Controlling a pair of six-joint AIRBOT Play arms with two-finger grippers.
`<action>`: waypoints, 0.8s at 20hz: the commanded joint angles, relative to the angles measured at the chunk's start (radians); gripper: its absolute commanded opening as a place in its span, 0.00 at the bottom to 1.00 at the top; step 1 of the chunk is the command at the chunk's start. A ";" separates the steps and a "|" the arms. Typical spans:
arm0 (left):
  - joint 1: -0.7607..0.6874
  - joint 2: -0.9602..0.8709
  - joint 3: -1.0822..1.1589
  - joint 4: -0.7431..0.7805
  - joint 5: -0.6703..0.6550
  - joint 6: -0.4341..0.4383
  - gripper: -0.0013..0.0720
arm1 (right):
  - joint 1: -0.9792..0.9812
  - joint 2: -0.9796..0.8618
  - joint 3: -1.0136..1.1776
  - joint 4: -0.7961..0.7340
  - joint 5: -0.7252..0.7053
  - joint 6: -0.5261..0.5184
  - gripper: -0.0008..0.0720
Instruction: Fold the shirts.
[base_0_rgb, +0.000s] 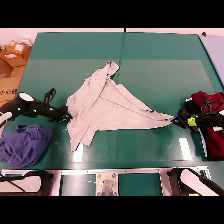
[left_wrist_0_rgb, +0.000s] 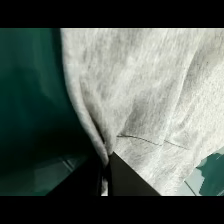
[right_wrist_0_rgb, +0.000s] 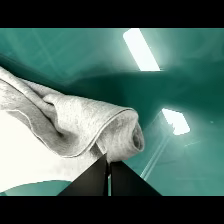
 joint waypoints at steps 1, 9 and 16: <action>0.019 0.025 0.105 0.029 -0.122 0.007 0.04 | 0.000 0.012 0.028 0.063 0.034 -0.034 0.03; 0.023 0.425 0.793 0.087 -0.254 -0.121 0.05 | -0.018 0.203 0.542 0.632 0.168 -0.064 0.03; 0.023 0.645 1.329 0.088 -0.066 -0.188 0.05 | -0.178 0.336 1.034 0.803 -0.040 0.011 0.03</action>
